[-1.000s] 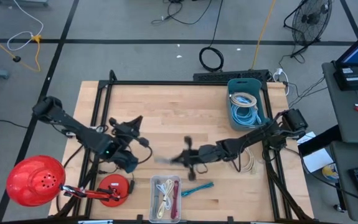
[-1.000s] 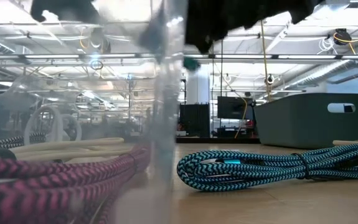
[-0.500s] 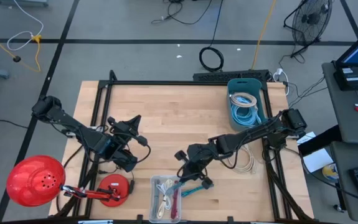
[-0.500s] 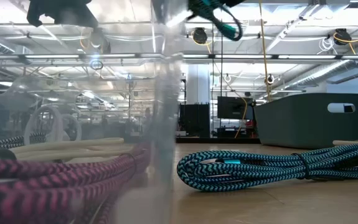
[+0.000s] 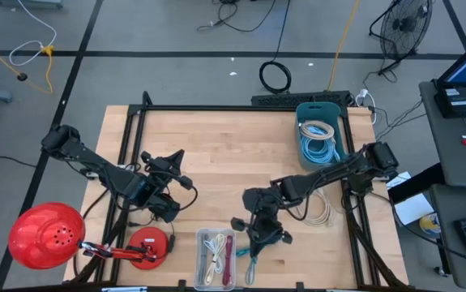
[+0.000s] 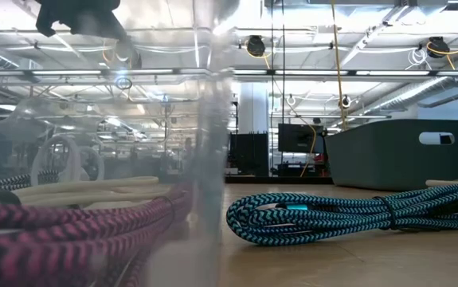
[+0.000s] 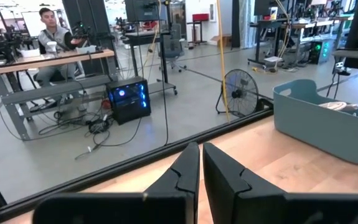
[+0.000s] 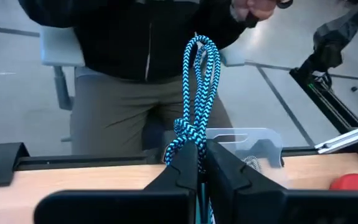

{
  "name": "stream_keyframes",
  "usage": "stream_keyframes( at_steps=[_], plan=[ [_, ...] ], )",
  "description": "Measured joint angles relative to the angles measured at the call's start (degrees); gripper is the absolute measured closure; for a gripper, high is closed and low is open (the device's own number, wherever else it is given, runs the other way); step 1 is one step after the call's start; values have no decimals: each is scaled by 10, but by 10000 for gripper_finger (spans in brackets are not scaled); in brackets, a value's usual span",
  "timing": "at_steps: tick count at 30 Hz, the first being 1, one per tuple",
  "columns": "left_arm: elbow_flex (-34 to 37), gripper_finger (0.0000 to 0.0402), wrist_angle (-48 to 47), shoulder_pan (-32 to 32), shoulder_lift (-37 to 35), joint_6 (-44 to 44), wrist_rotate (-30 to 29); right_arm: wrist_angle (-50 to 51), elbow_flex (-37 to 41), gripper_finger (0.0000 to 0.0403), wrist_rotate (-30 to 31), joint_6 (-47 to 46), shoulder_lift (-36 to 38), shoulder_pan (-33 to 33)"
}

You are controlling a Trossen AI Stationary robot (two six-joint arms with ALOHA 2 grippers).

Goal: Pick & Place USB Port
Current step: Put the top blue charger cable into the transparent bin

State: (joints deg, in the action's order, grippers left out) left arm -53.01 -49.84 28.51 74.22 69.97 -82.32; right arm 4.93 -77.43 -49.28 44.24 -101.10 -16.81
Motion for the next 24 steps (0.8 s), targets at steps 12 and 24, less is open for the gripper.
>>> stream_keyframes(
  at_steps=[12, 24],
  plan=[
    [0, 376, 1, -6, 0, -1, 1, -3, -25, 397, 139, -65, -30, 3],
    [0, 376, 3, -12, 0, -9, 24, 198, -261, 397, 328, -43, -207, -39]
  ],
)
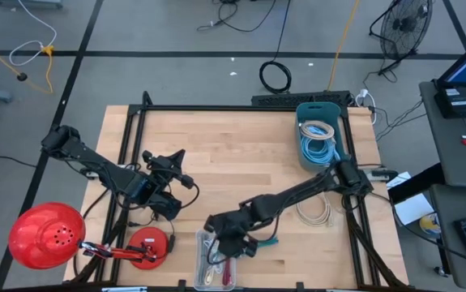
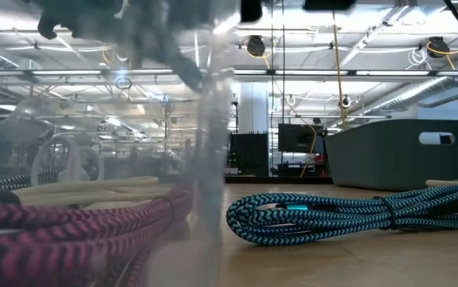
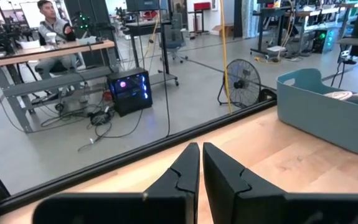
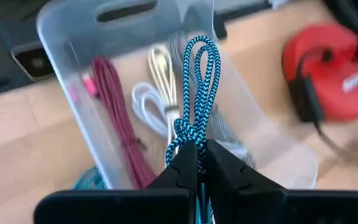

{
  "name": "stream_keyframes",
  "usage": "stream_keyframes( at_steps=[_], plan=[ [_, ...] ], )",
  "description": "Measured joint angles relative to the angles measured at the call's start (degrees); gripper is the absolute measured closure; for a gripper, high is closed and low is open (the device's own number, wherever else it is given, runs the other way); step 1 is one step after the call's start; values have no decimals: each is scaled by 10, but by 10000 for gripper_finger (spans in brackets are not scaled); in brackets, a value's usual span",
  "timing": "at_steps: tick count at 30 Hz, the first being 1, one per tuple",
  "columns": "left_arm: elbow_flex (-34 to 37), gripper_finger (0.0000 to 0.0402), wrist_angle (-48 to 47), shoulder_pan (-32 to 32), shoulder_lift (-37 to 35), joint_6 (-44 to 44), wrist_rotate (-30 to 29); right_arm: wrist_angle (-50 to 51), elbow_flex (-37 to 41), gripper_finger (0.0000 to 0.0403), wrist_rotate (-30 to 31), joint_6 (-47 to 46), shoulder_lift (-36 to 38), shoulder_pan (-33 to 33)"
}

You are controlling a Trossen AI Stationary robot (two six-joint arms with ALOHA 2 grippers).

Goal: Pick & Place USB Port
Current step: Put the top blue charger cable into the transparent bin

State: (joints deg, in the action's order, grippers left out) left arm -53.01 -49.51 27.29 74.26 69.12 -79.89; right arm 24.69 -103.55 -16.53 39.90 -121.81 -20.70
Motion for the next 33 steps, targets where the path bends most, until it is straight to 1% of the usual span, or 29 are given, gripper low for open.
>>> stream_keyframes(
  at_steps=[3, 7, 9, 14, 17, 19, 25, 30, 33],
  plan=[
    [0, 376, 0, 0, 0, -2, 2, 38, -29, 397, -5, 31, -16, -7],
    [0, 376, 0, 0, 0, -2, 4, 68, -44, 397, -72, 59, -28, -8],
    [0, 376, 1, 0, 0, -2, 4, 65, -48, 397, -95, 66, -28, -8],
    [0, 376, 1, 0, 0, -2, 4, 72, -48, 397, -117, 90, -28, -11],
    [0, 376, 1, -3, 0, -2, 4, 72, -48, 397, -151, 107, -28, -15],
    [0, 376, 0, -3, 0, -2, 4, 73, -48, 397, -164, 117, -27, -19],
    [0, 376, 0, -3, 0, -1, 4, 86, -48, 397, -166, 134, -25, -27],
    [0, 376, 1, -3, 0, -1, 4, 62, -48, 397, -163, 122, -25, -25],
    [0, 376, 0, -3, 0, -2, 4, 66, -66, 397, -126, 99, -25, -26]
  ],
)
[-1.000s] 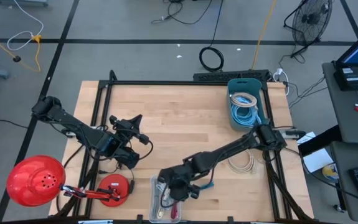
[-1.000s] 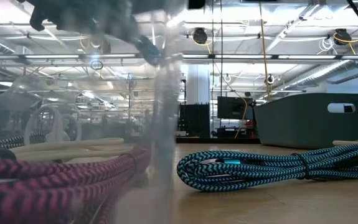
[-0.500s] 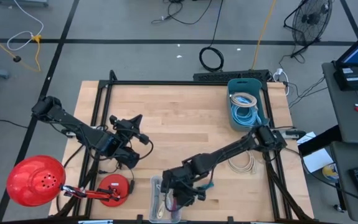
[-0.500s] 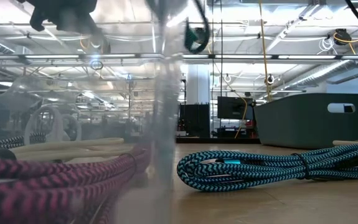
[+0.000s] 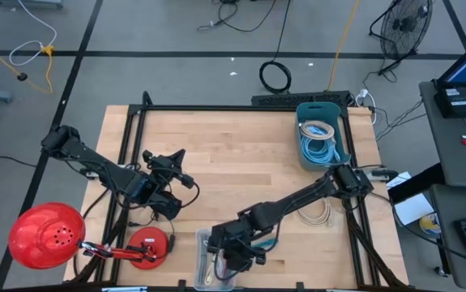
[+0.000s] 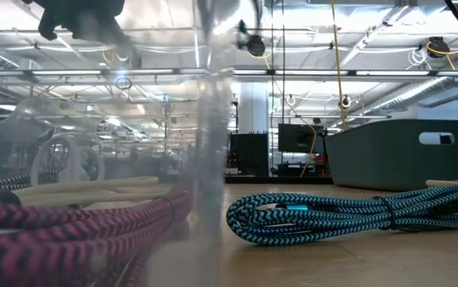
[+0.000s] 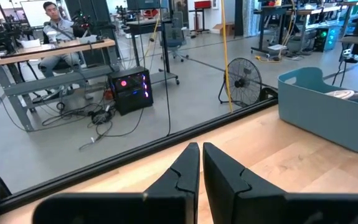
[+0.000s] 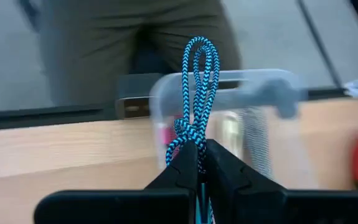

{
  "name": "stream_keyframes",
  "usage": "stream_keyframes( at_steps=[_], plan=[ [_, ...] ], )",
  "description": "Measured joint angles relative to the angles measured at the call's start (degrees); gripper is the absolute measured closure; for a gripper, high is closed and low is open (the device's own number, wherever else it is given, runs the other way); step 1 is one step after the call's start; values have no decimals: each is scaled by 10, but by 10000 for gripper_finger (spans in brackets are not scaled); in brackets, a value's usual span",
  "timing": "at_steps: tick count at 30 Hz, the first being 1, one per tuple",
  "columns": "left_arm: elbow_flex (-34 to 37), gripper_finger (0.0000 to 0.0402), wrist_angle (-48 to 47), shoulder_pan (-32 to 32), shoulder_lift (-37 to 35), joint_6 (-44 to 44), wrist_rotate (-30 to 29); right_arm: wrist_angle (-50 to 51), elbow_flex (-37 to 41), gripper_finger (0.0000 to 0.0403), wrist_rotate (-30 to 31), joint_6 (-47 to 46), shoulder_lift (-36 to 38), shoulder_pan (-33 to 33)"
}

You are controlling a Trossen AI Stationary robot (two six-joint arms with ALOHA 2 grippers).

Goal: Pick & Place USB Port
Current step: Put the top blue charger cable into the transparent bin

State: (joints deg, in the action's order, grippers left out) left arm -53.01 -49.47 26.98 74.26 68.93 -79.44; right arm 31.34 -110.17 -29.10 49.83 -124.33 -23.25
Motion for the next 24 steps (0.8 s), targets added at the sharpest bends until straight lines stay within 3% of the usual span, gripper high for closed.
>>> stream_keyframes(
  at_steps=[3, 7, 15, 24],
  plan=[
    [0, 376, 0, 0, 0, 0, 0, -2, -23, 397, 37, -30, 1, 0],
    [0, 376, 0, 0, 0, 0, 4, -29, -43, 397, 38, -79, 1, 0],
    [0, 376, 0, 0, 0, 1, 18, -158, -44, 397, 55, -275, 1, 0],
    [0, 376, 0, 0, 0, 2, 26, -292, -44, 397, 316, -557, 1, -1]
  ],
)
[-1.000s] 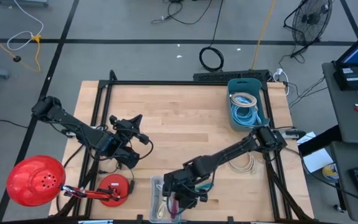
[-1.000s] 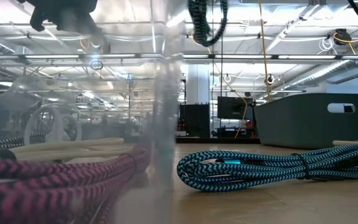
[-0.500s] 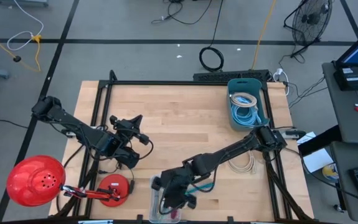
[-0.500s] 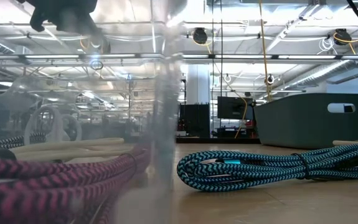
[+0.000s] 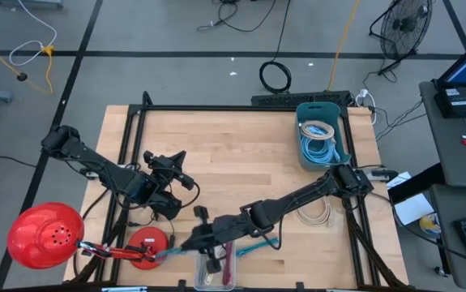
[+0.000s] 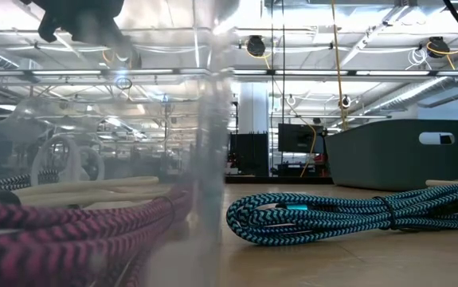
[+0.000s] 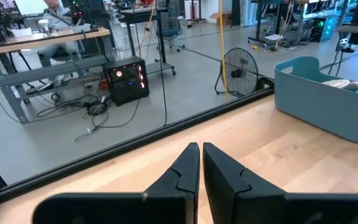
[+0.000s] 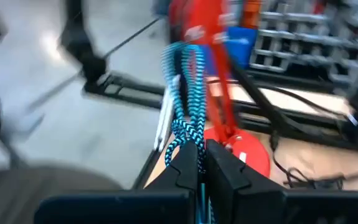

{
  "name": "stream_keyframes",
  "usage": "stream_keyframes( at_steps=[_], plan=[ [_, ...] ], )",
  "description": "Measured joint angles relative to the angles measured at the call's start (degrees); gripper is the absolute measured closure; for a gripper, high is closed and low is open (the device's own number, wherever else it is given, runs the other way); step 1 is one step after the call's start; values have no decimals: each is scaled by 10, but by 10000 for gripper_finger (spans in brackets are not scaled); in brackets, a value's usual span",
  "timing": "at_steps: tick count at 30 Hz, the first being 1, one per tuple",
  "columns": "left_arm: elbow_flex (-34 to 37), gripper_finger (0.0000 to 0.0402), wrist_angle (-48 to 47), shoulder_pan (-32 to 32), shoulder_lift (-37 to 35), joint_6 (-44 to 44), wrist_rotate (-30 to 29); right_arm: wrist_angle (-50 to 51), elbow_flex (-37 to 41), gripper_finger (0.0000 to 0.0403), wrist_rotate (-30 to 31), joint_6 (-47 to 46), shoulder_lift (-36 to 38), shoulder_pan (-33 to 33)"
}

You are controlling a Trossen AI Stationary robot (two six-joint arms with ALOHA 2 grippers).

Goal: Pick & Place USB Port
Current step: Put the top blue charger cable into the transparent bin

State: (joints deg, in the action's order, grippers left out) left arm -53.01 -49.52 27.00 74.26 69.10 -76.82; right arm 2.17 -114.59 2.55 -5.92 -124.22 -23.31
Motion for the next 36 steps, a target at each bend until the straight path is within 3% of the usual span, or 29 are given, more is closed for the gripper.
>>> stream_keyframes(
  at_steps=[6, 12, 18, 20, 23, 28, 33, 36],
  plan=[
    [0, 376, -4, 0, 0, -4, 9, -6, 0, 397, 22, -67, 0, 0],
    [0, 376, -58, -3, 0, -18, 19, 6, 0, 397, 42, 14, 0, -7],
    [29, 397, -301, -2, -1, 288, 19, 50, 1, 397, 319, 173, 21, -43],
    [61, 396, -333, -2, -2, 369, 22, 47, 1, 397, 368, 208, 32, -53],
    [113, 398, -342, -10, -5, 456, 23, 40, 15, 397, 394, 225, 52, -57],
    [180, 398, -322, 11, -20, 528, -22, -73, 125, 397, 368, 265, 118, -49],
    [218, 400, -321, 91, -67, 546, -123, -264, 317, 397, 265, 274, 229, -30],
    [224, 400, -351, 144, -107, 555, -131, -345, 425, 398, 157, 256, 302, -12]
  ],
)
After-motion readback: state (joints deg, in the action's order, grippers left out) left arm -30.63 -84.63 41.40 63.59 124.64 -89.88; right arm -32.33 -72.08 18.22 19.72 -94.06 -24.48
